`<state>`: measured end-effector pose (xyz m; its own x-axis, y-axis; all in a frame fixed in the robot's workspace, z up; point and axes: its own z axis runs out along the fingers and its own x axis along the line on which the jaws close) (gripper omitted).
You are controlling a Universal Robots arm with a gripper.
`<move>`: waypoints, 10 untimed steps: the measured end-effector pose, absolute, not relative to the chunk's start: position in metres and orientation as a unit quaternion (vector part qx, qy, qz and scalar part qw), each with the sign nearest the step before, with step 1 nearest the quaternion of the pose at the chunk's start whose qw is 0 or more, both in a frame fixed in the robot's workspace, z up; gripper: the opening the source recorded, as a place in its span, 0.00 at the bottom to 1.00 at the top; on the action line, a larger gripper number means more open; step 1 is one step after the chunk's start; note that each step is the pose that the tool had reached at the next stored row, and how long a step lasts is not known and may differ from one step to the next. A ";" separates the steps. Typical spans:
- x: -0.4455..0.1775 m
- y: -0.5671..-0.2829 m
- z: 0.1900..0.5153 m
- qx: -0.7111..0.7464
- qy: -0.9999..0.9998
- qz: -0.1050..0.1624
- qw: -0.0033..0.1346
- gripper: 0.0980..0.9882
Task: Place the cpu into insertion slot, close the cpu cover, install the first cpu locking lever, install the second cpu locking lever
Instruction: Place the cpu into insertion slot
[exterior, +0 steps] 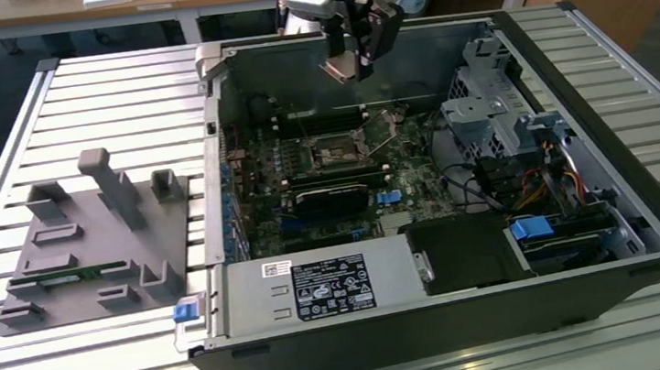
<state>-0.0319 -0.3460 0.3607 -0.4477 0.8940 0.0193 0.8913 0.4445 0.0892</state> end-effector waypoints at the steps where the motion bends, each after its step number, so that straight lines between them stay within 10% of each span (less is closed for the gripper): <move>1: -0.032 -0.346 0.361 0.527 0.849 0.043 0.015 0.50; 10: -0.032 -0.346 0.361 0.539 0.841 0.043 0.016 0.50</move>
<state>-0.0323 -0.3460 0.3606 -0.4180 0.9082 0.0193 0.9055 0.4149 0.0892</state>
